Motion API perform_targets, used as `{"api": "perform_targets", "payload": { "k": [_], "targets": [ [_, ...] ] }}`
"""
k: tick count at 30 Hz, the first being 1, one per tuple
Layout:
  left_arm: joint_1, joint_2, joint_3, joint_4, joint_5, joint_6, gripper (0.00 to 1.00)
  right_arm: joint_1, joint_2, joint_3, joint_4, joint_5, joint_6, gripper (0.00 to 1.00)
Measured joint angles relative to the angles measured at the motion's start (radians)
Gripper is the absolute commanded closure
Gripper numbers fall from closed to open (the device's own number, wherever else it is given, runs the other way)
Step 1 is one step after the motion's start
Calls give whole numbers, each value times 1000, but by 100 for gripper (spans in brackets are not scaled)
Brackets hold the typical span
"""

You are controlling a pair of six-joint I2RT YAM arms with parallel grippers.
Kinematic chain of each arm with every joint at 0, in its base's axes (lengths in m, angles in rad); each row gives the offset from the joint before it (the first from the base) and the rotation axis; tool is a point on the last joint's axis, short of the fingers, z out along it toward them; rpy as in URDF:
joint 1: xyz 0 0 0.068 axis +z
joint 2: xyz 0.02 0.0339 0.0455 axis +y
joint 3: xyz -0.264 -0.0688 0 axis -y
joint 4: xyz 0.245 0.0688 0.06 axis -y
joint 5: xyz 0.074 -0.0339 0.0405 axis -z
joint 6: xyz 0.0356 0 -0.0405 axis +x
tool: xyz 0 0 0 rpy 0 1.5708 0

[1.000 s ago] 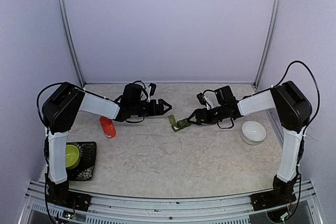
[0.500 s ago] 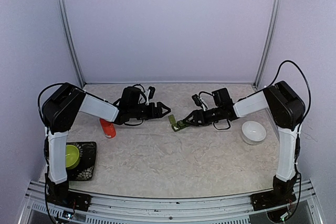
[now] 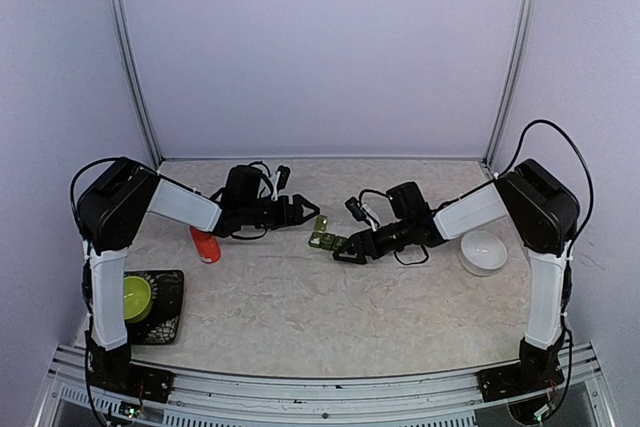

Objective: Sort the pills into containers
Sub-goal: Adjust the pill container at the center of the board, then position the pill container at the center of the board.

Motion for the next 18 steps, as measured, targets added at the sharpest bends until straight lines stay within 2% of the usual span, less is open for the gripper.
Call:
{"api": "perform_targets", "payload": {
  "k": [7, 12, 18],
  "targets": [
    [38, 7, 45, -28, 66, 24, 14, 14, -80, -58, -44, 204, -135, 3],
    [58, 49, 153, -43, 124, 39, 15, 16, -91, -65, -58, 335, -274, 3],
    [64, 83, 188, -63, 166, 45, 16, 38, -91, -76, -48, 407, -427, 5]
  ]
}}
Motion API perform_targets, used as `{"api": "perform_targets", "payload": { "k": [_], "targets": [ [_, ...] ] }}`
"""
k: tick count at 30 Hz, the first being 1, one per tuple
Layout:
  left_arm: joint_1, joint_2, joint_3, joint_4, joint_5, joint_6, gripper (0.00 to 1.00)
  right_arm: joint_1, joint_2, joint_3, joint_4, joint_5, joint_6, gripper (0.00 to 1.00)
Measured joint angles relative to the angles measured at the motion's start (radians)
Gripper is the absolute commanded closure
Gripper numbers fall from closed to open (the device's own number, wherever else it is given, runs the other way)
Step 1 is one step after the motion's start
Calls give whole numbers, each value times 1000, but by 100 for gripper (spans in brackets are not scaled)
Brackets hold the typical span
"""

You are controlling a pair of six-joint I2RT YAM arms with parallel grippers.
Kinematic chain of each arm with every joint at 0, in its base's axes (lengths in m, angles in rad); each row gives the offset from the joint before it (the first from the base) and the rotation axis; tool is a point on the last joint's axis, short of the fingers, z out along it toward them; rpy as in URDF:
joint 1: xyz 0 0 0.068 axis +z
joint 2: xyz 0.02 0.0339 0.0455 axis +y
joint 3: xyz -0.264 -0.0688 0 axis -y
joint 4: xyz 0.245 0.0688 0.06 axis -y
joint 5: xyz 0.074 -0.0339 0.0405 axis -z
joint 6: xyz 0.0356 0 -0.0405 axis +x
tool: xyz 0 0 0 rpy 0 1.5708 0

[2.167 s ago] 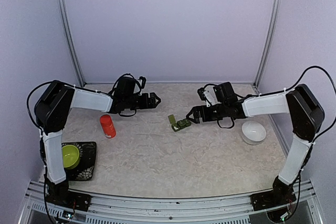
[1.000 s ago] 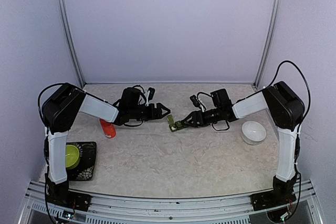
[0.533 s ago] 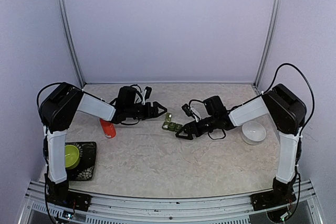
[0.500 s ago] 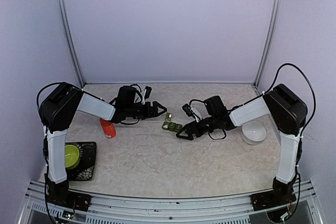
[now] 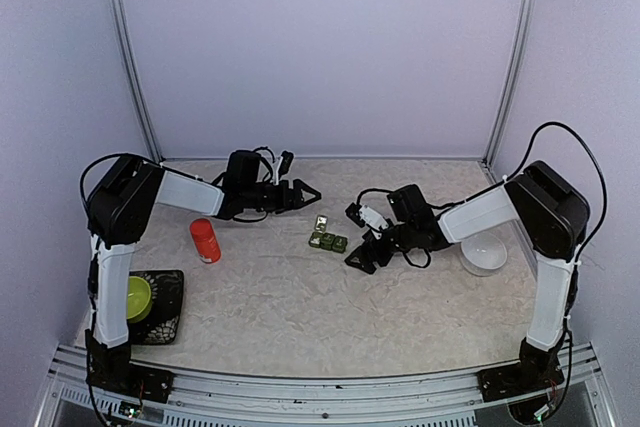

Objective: Sort the pills into containers
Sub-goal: Position the pill container at the center of the board.

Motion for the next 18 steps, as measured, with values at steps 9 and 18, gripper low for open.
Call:
{"api": "perform_targets", "payload": {
  "k": [9, 18],
  "targets": [
    [-3, 34, 1, -10, 47, -1, 17, 39, 42, 50, -5, 16, -136, 11],
    [-7, 39, 10, -9, 76, -2, 18, 55, 86, 105, 2, 6, -180, 20]
  ]
}}
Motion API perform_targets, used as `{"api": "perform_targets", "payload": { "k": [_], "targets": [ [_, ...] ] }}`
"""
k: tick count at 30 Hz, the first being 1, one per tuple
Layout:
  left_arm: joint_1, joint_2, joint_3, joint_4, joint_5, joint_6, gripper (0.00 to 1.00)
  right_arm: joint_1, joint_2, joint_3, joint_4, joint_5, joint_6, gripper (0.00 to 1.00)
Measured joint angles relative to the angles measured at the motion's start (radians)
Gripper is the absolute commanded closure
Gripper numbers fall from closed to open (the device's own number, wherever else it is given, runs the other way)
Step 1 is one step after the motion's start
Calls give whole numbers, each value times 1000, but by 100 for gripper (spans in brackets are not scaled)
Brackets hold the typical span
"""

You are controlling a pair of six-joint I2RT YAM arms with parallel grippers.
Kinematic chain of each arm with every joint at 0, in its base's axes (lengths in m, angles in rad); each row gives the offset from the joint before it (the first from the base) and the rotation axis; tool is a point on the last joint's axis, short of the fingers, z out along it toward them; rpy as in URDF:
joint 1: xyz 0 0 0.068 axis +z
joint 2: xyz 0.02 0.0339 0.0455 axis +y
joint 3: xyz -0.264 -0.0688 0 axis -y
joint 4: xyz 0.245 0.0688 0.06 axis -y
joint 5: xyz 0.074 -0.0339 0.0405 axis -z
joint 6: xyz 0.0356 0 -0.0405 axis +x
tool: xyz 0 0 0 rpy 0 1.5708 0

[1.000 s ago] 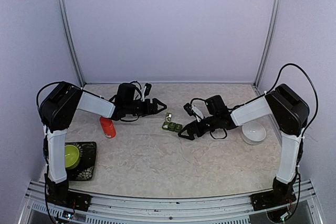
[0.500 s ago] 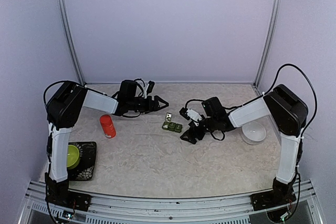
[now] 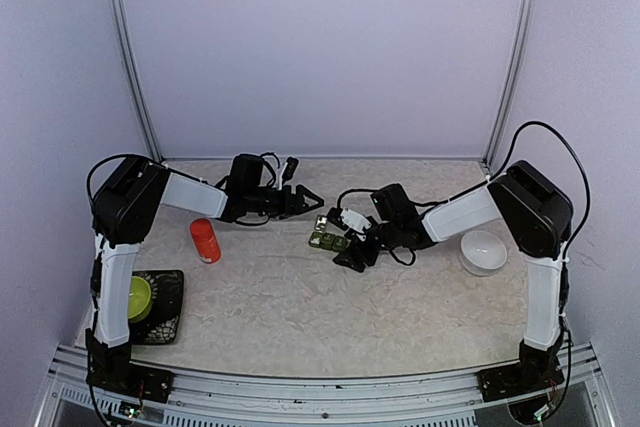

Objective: Sort the pills into containers
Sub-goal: Position the pill container at the center of the board.

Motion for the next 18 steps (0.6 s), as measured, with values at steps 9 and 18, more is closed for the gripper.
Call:
{"api": "perform_targets", "payload": {
  "k": [9, 18],
  "targets": [
    [-4, 29, 19, 0, 28, 0, 19, 8, 32, 45, -2, -26, -5, 39],
    [-8, 51, 20, 2, 52, -1, 20, 9, 34, 42, -6, -79, -2, 53]
  ]
}}
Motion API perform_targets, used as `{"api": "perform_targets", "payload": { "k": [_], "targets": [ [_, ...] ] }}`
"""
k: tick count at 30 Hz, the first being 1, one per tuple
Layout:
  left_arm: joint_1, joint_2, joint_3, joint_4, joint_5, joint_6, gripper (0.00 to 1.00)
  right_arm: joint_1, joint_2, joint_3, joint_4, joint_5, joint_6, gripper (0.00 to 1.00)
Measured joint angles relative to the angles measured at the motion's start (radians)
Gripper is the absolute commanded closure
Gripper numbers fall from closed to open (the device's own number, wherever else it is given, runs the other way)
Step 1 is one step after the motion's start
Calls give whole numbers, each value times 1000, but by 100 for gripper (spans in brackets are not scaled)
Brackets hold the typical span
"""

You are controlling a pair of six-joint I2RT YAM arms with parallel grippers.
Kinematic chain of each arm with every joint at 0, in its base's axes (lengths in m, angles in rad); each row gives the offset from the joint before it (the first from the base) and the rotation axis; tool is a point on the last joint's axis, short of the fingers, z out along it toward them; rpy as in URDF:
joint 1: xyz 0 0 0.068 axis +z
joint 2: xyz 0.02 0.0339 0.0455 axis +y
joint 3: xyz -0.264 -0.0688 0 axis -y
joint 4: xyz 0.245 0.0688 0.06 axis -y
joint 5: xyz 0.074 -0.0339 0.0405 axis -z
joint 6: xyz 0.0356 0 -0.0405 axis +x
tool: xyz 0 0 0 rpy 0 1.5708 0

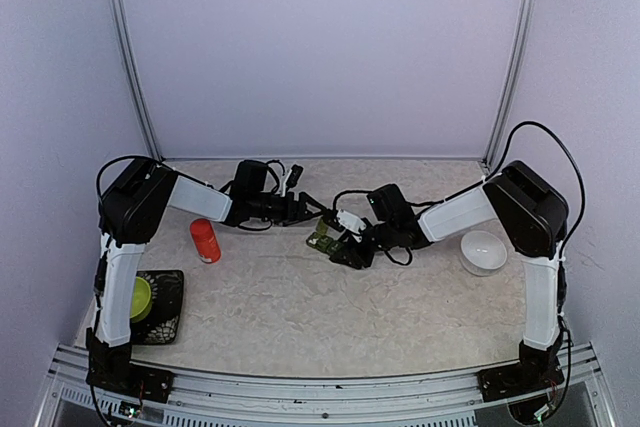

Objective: Sort the pills into containers
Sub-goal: Position the pill container at the center of the board.

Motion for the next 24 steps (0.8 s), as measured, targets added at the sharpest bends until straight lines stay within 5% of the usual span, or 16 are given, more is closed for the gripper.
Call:
{"api": "perform_targets", "payload": {
  "k": [7, 16, 24],
  "targets": [
    [0, -5, -25, 61, 9, -16, 20, 4, -3, -34, 37, -26, 19, 64],
    [-6, -98, -272, 200, 10, -71, 20, 60, -90, -179, 100, -29, 55, 64],
    [-41, -137, -341, 290, 45, -92, 23, 101, -129, -245, 120, -48, 68, 65]
  ]
}}
